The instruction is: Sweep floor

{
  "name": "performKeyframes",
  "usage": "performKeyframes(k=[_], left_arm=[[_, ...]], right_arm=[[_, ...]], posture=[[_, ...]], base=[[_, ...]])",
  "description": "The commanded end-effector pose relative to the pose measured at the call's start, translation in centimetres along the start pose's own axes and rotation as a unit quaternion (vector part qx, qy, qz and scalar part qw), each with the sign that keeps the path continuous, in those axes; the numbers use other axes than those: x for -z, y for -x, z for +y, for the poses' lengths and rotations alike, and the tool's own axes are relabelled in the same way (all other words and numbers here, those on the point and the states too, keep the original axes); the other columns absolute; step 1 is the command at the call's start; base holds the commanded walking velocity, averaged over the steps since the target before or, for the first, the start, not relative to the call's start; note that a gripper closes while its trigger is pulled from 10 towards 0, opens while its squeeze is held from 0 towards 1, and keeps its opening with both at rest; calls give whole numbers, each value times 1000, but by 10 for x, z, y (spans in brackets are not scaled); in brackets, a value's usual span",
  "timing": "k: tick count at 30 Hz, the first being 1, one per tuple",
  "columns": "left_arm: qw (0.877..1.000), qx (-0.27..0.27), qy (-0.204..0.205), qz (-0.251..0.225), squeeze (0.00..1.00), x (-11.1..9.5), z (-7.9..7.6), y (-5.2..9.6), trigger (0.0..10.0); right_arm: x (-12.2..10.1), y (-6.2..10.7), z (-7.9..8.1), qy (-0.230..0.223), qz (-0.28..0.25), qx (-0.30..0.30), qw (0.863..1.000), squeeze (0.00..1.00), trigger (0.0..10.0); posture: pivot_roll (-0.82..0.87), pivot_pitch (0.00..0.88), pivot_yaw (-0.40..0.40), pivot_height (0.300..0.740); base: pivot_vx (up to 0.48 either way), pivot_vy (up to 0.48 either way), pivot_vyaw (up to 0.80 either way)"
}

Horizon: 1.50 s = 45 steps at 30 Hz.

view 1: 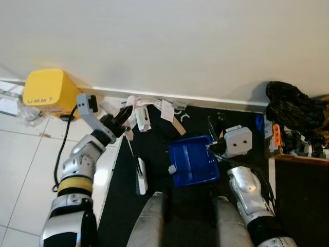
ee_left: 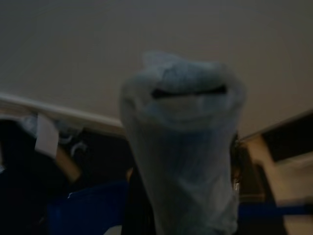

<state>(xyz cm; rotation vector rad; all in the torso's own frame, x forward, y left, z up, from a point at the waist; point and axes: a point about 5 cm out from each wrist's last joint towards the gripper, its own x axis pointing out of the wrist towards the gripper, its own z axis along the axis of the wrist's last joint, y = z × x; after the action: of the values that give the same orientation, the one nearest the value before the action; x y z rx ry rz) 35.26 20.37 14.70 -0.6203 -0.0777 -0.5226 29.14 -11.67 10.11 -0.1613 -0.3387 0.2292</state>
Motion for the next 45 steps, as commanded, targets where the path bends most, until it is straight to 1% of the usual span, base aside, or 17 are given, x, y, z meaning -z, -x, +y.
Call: performKeyframes(k=[1, 3, 4, 5, 7, 16, 18, 22, 23, 24, 25, 26, 28, 29, 37, 38, 45], left_arm=[[996, 6, 90, -24, 0, 17, -4, 0, 10000], [987, 29, 148, -51, 0, 20, -15, -10, 10000], [987, 29, 148, -51, 0, 20, -15, -10, 10000], [974, 58, 204, -74, 0, 21, -30, -20, 10000], [967, 83, 227, -77, 0, 24, -42, -27, 10000], [958, 124, 246, -81, 0, 24, -63, -36, 10000], [960, 142, 218, -100, 0, -4, -64, -29, 10000], [964, 147, 197, -101, 0, -18, -64, -23, 10000], [971, 149, 161, -94, 0, -28, -60, -17, 10000], [971, 149, 161, -94, 0, -28, -60, -17, 10000], [988, 142, 38, -51, 0, -51, -48, 2, 10000], [988, 142, 38, -51, 0, -51, -48, 2, 10000], [990, 133, -48, -12, 0, -62, -39, 13, 10000], [990, 128, -65, -3, 0, -64, -36, 16, 10000], [996, 76, -38, -10, 0, -37, -18, 12, 10000], [998, 51, -10, -18, 0, -20, -13, 8, 10000], [998, 7, 47, -46, 0, -2, -5, -2, 10000]], right_arm=[[35, 30, 9, -24, 111, -6, 993, 0, 10000], [35, 32, 8, -23, 112, -7, 993, 0, 10000], [35, 32, 8, -23, 112, -7, 993, 0, 10000], [35, 32, 8, -22, 113, -7, 993, 0, 10000], [35, 32, 7, -22, 114, -8, 993, 0, 10000], [33, 25, 8, -22, 110, -10, 994, 0, 10000], [33, 25, 9, -24, 111, -11, 993, 0, 10000], [34, 24, 10, -25, 112, -12, 993, 0, 10000], [34, 24, 10, -25, 112, -12, 993, 0, 10000], [34, 24, 10, -25, 112, -12, 993, 0, 10000], [35, 23, 12, -27, 113, -13, 993, 0, 10000], [35, 23, 12, -27, 113, -13, 993, 0, 10000], [35, 22, 13, -29, 114, -13, 993, 0, 10000], [35, 21, 13, -30, 114, -14, 993, 0, 10000], [35, 19, 19, -34, 115, -23, 993, 0, 10000], [33, 18, 19, -34, 113, -25, 993, 0, 10000], [31, 16, 19, -32, 108, -28, 993, 0, 10000]], posture=[[9, 472, 120, 740], [2, 470, 117, 740], [2, 470, 117, 740], [2, 466, 112, 740], [1, 466, 111, 740], [19, 444, 112, 740], [39, 427, 116, 740], [47, 423, 119, 740], [59, 418, 123, 740], [59, 418, 123, 740], [73, 417, 127, 740], [73, 417, 127, 740], [87, 421, 124, 740], [92, 424, 121, 740], [73, 439, 105, 740], [55, 446, 99, 740], [18, 469, 91, 740]], base=[[0, 0, 0], [0, 0, 0], [0, 0, 0], [0, 0, 0], [0, 0, 0], [0, 0, 0], [0, 0, 0], [0, 0, 0], [0, 0, 0], [0, 0, 0], [0, 0, 0], [0, 0, 0], [0, 0, 0], [0, 0, 0], [0, 0, 0], [0, 0, 0], [0, 0, 0]])
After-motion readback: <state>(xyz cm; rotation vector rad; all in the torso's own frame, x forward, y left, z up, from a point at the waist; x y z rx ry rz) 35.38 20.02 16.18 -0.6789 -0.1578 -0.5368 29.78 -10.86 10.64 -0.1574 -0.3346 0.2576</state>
